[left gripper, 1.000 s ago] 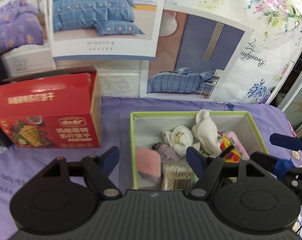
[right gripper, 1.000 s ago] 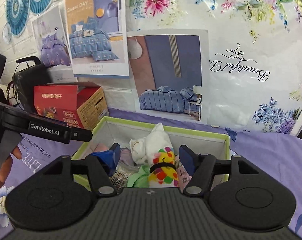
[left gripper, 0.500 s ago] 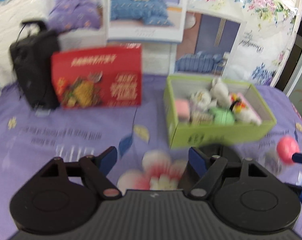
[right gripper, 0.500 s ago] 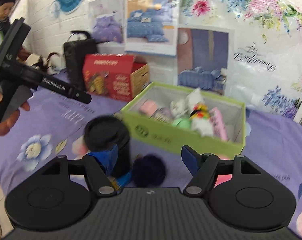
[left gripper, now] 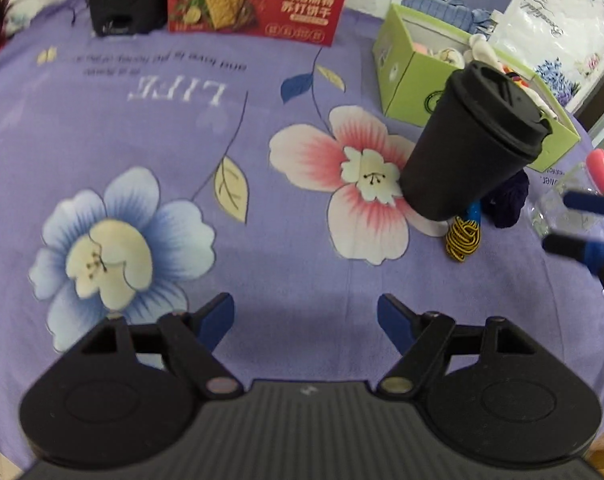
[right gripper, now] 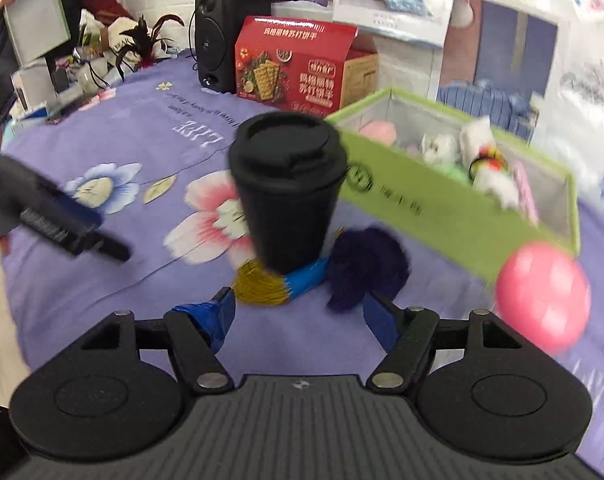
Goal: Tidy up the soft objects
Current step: 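Move the right gripper down to the navy yarn ball beside the black cup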
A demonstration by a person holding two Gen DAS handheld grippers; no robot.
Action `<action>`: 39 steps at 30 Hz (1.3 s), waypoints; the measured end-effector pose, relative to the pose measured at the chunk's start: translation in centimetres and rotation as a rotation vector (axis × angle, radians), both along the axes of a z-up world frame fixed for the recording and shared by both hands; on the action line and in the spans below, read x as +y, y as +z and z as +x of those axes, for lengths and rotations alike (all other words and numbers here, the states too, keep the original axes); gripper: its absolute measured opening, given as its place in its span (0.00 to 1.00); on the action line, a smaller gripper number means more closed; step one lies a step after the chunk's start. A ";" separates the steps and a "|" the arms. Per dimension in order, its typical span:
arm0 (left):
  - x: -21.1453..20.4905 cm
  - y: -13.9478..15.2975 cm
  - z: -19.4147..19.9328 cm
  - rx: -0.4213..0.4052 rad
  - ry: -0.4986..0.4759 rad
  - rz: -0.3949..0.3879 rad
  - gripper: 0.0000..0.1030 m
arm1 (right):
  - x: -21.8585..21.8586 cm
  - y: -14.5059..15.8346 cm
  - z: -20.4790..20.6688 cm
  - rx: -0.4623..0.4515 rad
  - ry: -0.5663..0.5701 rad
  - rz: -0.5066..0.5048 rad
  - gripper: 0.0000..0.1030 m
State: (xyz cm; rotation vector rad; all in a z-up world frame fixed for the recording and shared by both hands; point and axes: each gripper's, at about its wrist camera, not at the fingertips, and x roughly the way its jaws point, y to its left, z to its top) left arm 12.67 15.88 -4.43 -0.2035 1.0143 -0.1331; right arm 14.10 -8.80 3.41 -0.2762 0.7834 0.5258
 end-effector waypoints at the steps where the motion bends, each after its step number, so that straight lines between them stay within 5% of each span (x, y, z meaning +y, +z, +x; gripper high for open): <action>1: 0.1 -0.2 0.0 0.000 0.006 -0.004 0.76 | -0.1 -0.1 0.7 -0.001 -0.004 -0.021 0.55; 12: 0.4 -0.8 1.8 -0.023 -0.035 0.009 0.77 | 1.2 -3.2 3.5 -0.100 -0.270 -0.048 0.55; 18: 0.8 -0.9 1.7 -0.035 -0.042 -0.014 0.78 | 1.5 -4.5 6.3 -0.064 -0.246 -0.096 0.55; 25: 0.9 -0.8 1.7 -0.028 -0.036 -0.014 0.79 | 1.0 -5.8 7.2 -0.001 -0.268 -0.019 0.55; 33: 0.4 -0.3 1.8 -0.024 -0.032 0.003 0.79 | 0.6 -6.0 3.0 0.109 -0.213 -0.055 0.55; 39: -0.6 0.5 1.3 -0.037 -0.062 0.024 0.80 | 0.5 -4.0 -0.4 0.078 -0.061 -0.048 0.55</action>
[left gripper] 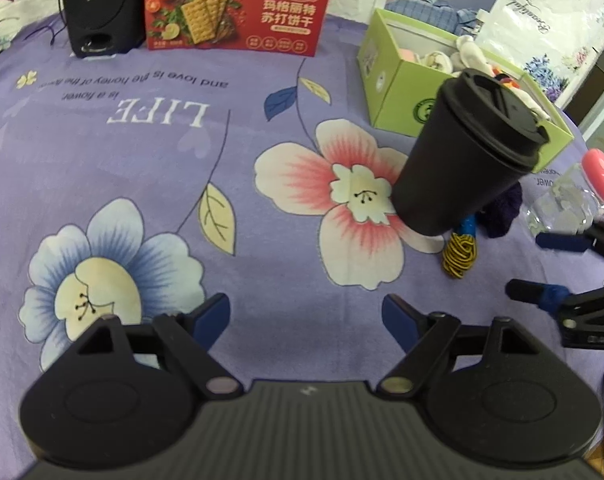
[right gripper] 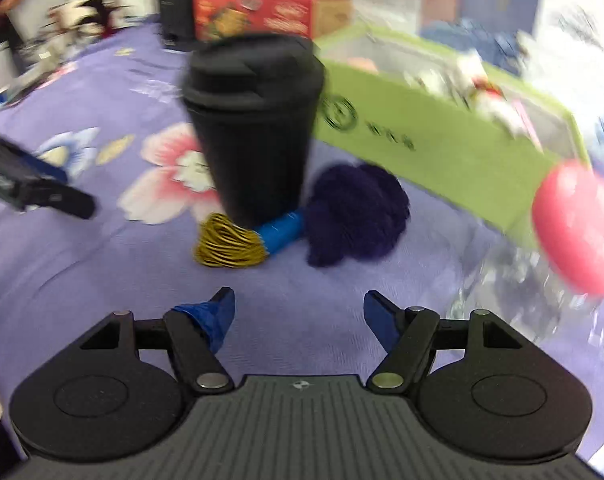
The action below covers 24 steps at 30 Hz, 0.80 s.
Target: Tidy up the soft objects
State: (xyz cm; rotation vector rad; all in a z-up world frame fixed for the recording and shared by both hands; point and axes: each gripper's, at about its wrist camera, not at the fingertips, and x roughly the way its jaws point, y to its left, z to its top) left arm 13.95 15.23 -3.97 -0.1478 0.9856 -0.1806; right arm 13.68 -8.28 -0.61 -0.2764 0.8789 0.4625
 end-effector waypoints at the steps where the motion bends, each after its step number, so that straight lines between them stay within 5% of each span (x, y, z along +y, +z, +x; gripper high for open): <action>1: -0.1 0.2 -0.2 -0.004 -0.003 0.003 0.81 | 0.1 0.7 -0.1 -0.007 0.069 -0.016 0.55; 7: 0.5 0.5 -0.3 -0.011 0.026 -0.001 0.86 | -0.2 4.2 2.0 -0.053 0.387 -0.187 0.55; 17: 2.1 0.0 0.8 0.001 0.057 -0.002 0.87 | 2.8 2.3 7.8 0.018 0.569 -0.306 0.56; 24: 3.5 -0.3 0.9 0.007 0.092 -0.023 0.87 | 4.0 0.7 10.0 0.110 0.584 -0.344 0.58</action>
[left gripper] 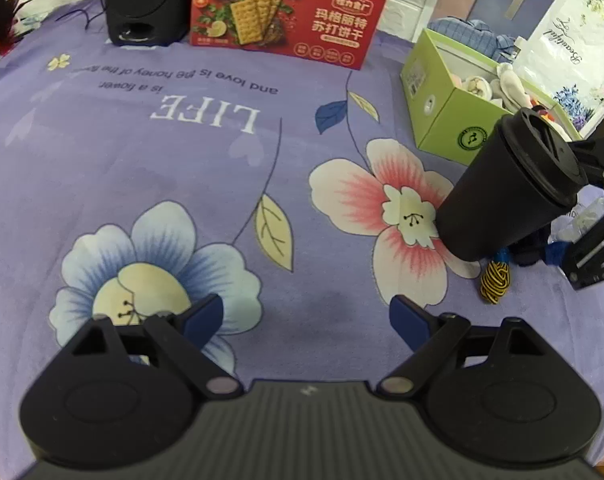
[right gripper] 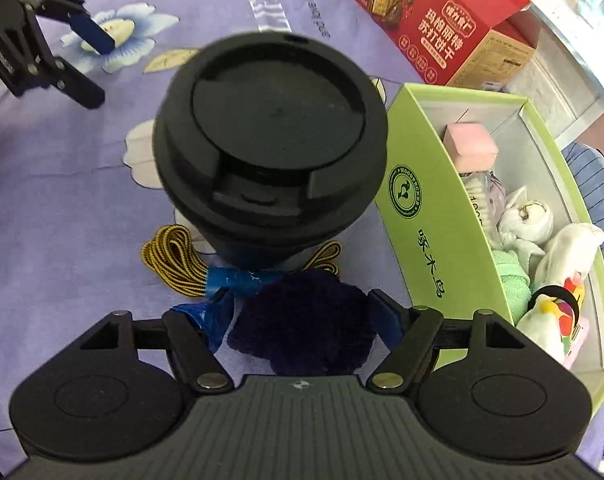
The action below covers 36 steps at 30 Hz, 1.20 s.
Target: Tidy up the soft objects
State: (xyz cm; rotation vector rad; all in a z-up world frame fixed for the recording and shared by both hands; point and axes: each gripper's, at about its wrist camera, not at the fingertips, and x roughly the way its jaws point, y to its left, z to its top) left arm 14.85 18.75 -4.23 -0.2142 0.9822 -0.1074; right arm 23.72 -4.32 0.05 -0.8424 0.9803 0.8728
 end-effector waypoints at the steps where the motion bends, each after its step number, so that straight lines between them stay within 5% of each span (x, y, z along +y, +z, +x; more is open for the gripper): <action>1: 0.1 0.1 -0.1 -0.002 0.000 -0.001 0.87 | 0.0 0.1 -0.3 -0.002 0.009 0.001 0.59; 11: -1.3 1.2 -1.3 -0.036 -0.049 -0.018 0.87 | -2.5 1.8 -7.8 0.002 -0.088 0.057 0.69; 16: -3.1 1.7 -2.4 -0.049 -0.109 -0.010 0.87 | -6.0 1.6 -12.4 0.151 -0.209 0.128 0.68; 21: -4.8 2.3 -2.6 -0.053 -0.145 0.005 0.87 | -7.9 3.2 -16.2 -0.025 -0.333 0.238 0.68; 23: -5.4 2.7 -2.9 -0.063 -0.158 0.014 0.87 | -7.7 3.7 -16.2 -0.116 -0.335 0.271 0.68; 27: -6.4 3.0 -3.3 -0.062 -0.171 0.027 0.87 | -6.5 3.0 -13.0 -0.147 -0.298 0.285 0.68; 36: -9.9 2.6 -1.7 -0.037 -0.221 0.047 0.87 | -5.2 -1.9 -7.6 -0.042 -0.310 0.235 0.68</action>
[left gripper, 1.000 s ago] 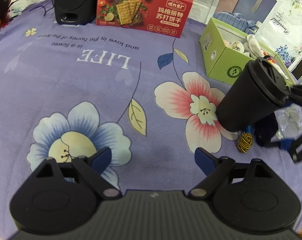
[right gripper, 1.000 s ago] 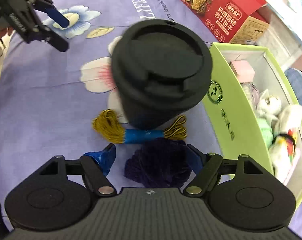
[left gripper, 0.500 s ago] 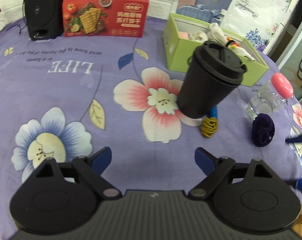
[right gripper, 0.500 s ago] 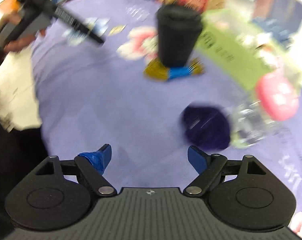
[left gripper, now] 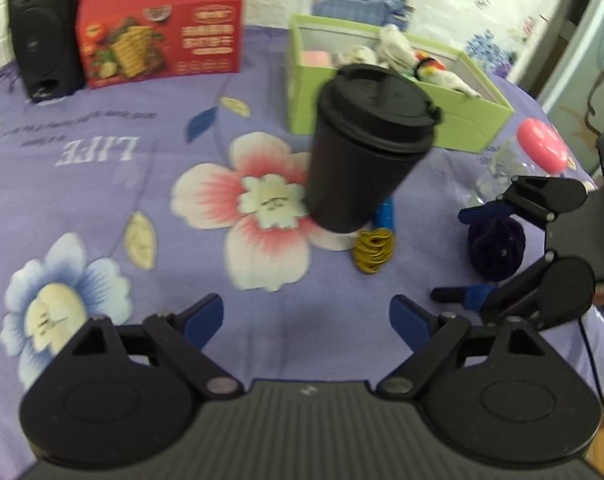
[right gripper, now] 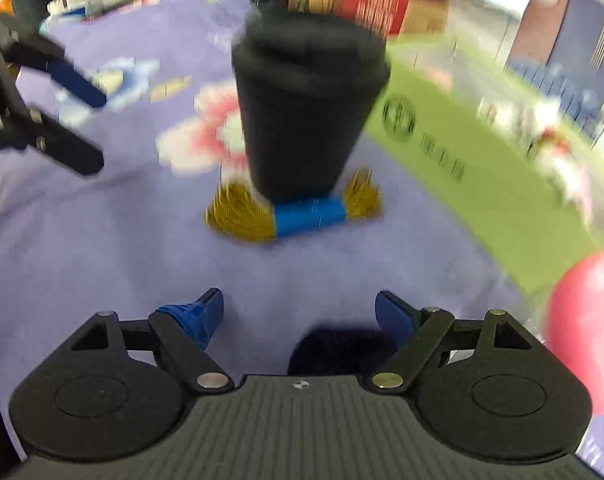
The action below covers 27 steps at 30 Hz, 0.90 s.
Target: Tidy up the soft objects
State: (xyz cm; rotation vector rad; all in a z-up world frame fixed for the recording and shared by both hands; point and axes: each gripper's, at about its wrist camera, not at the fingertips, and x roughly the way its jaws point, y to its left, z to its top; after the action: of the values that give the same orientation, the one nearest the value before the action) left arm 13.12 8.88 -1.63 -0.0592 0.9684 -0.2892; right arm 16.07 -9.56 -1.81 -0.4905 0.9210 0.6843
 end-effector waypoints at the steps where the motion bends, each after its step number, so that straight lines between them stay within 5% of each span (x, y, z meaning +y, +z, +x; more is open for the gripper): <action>1: -0.6 -0.1 0.3 -0.004 -0.010 0.004 0.87 | -0.3 0.1 -0.9 -0.032 -0.002 -0.005 0.68; 8: -2.4 -1.0 0.9 0.011 -0.039 0.008 0.87 | -2.5 3.2 -6.2 -0.111 -0.067 -0.067 0.68; 13: 0.1 -0.7 0.2 -0.008 0.024 0.013 0.87 | -0.7 5.1 -6.4 -0.199 -0.148 0.078 0.68; 20: 6.9 0.1 -1.4 -0.036 0.137 0.009 0.87 | 4.9 1.8 -2.5 -0.135 -0.236 0.183 0.68; 27: 7.5 -0.8 -0.8 -0.020 0.118 -0.013 0.87 | 5.6 -0.8 0.1 -0.108 -0.364 0.115 0.68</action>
State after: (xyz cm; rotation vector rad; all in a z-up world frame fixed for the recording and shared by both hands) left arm 12.35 16.41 -2.44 -0.1242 0.9395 -0.1872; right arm 16.20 -3.95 -2.60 -0.2450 0.8360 0.3737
